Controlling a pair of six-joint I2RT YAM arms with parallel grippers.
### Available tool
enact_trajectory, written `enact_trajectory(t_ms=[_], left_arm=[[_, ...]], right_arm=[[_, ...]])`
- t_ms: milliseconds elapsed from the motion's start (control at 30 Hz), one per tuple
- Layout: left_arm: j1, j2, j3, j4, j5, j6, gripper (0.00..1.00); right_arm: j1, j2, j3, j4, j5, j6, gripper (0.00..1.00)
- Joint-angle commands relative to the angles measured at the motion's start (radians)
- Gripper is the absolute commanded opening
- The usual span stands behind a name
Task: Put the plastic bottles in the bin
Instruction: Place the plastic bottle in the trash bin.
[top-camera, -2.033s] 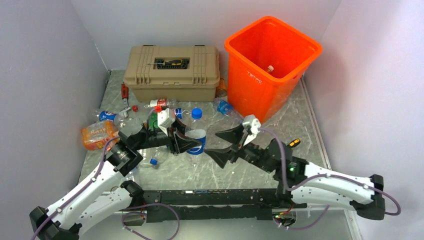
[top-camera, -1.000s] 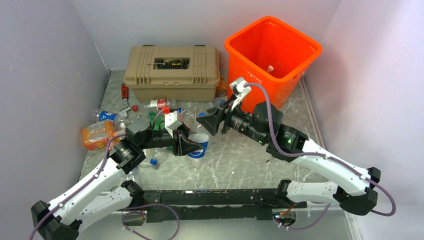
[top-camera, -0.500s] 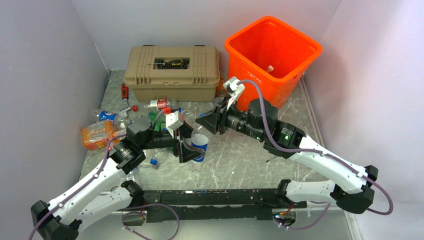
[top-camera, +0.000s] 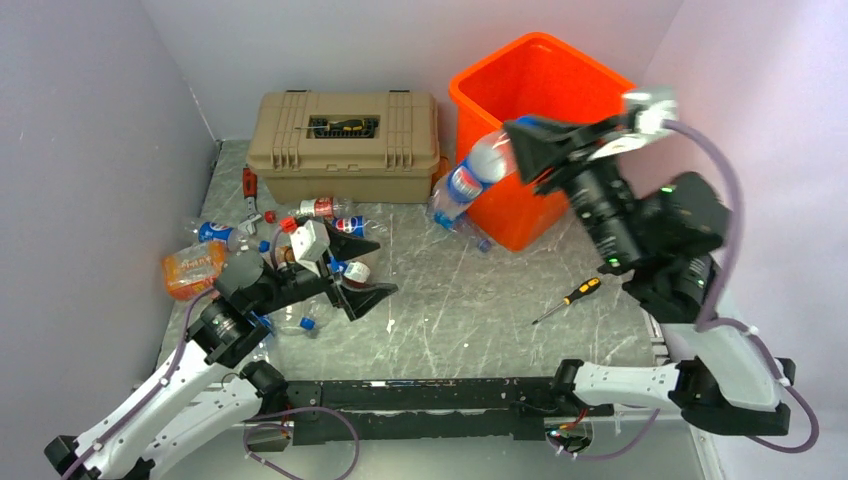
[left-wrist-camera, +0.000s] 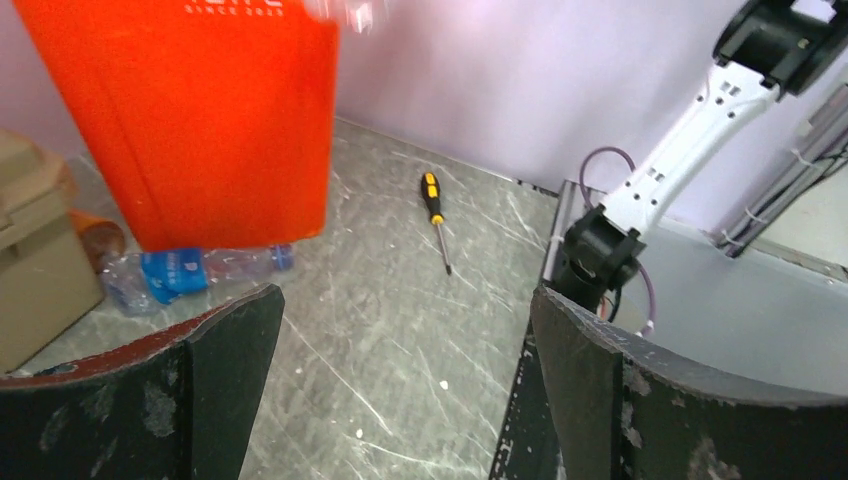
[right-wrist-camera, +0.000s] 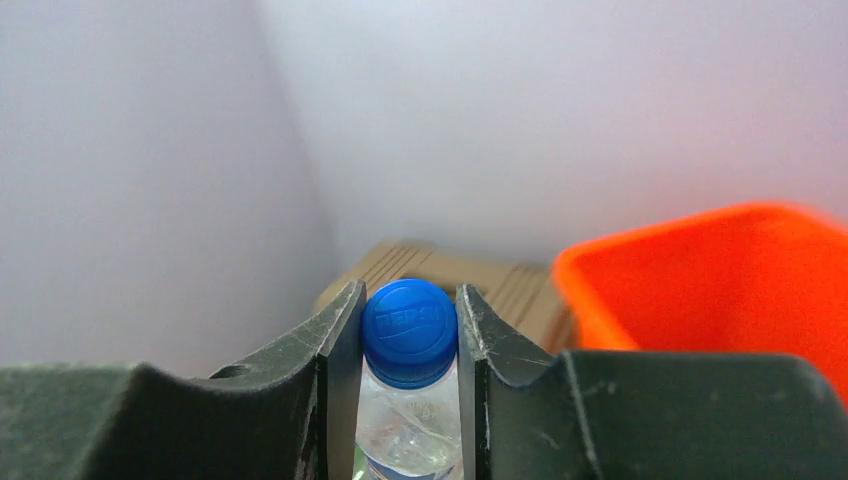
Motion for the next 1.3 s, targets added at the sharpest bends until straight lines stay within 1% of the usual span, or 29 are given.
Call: enact_trajectory(t_ms=[0, 67, 100, 133, 167, 267, 367, 400, 467, 533, 800, 967, 1000, 1067, 1100, 1133, 1167, 1200, 1233, 1267], left_arm=[[-0.005, -0.01, -0.007, 0.03, -0.09, 0.015, 0.99], [-0.005, -0.004, -0.003, 0.023, -0.094, 0.022, 1.0], [-0.005, 0.0, -0.002, 0.02, -0.097, 0.023, 1.0], [-0.005, 0.004, -0.001, 0.019, -0.099, 0.023, 0.99], [-0.005, 0.004, -0.001, 0.019, -0.098, 0.024, 0.99], [-0.005, 0.015, 0.002, 0.017, -0.096, 0.029, 0.99], [-0.007, 0.017, 0.006, 0.005, -0.101, 0.035, 0.99], [-0.008, 0.015, 0.007, 0.0, -0.109, 0.038, 1.0], [-0.011, 0.008, 0.008, -0.01, -0.13, 0.045, 0.99], [-0.014, 0.001, 0.007, -0.015, -0.147, 0.053, 1.0], [-0.017, -0.005, 0.012, -0.02, -0.17, 0.066, 1.0], [-0.016, -0.003, 0.011, -0.02, -0.168, 0.069, 0.99], [-0.017, -0.001, 0.011, -0.02, -0.167, 0.069, 0.99], [-0.018, 0.003, 0.011, -0.02, -0.166, 0.07, 0.99], [-0.017, 0.005, 0.012, -0.02, -0.164, 0.07, 0.99], [-0.017, 0.008, 0.013, -0.02, -0.162, 0.071, 1.0], [-0.017, 0.011, 0.014, -0.02, -0.161, 0.07, 1.0], [-0.017, 0.013, 0.015, -0.02, -0.158, 0.07, 1.0], [-0.017, 0.014, 0.016, -0.02, -0.157, 0.07, 0.99], [-0.018, 0.017, 0.016, -0.02, -0.157, 0.071, 0.99]], right_arm=[[-0.002, -0.011, 0.011, 0.357, 0.273, -0.379, 0.0], [-0.01, 0.033, 0.005, 0.534, 0.355, -0.542, 0.0], [-0.028, 0.061, 0.023, 0.592, 0.381, -0.607, 0.0], [-0.081, 0.098, 0.061, 0.603, 0.388, -0.631, 0.0], [-0.138, 0.138, 0.113, 0.559, 0.381, -0.594, 0.0], [-0.305, 0.256, 0.272, 0.344, 0.306, -0.428, 0.0], [-0.399, 0.308, 0.262, 0.405, 0.299, -0.389, 0.0], [-0.452, 0.319, 0.26, 0.398, 0.279, -0.331, 0.0], [-0.566, 0.357, 0.282, 0.336, 0.196, -0.194, 0.0], [-0.653, 0.425, 0.349, 0.245, 0.132, -0.089, 0.0], [-0.803, 0.538, 0.272, 0.127, 0.015, 0.145, 0.0], [-0.829, 0.519, 0.143, 0.144, -0.057, 0.2, 0.0], [-0.83, 0.521, 0.135, 0.141, -0.069, 0.202, 0.02], [-0.832, 0.53, 0.137, 0.123, -0.089, 0.2, 0.09], [-0.833, 0.535, 0.143, 0.109, -0.099, 0.197, 0.17], [-0.833, 0.539, 0.148, 0.097, -0.11, 0.193, 0.3], [-0.833, 0.539, 0.15, 0.09, -0.113, 0.192, 0.47], [-0.833, 0.533, 0.142, 0.094, -0.114, 0.196, 0.6], [-0.833, 0.516, 0.124, 0.108, -0.118, 0.199, 0.69], [-0.833, 0.498, 0.104, 0.128, -0.123, 0.2, 0.75]])
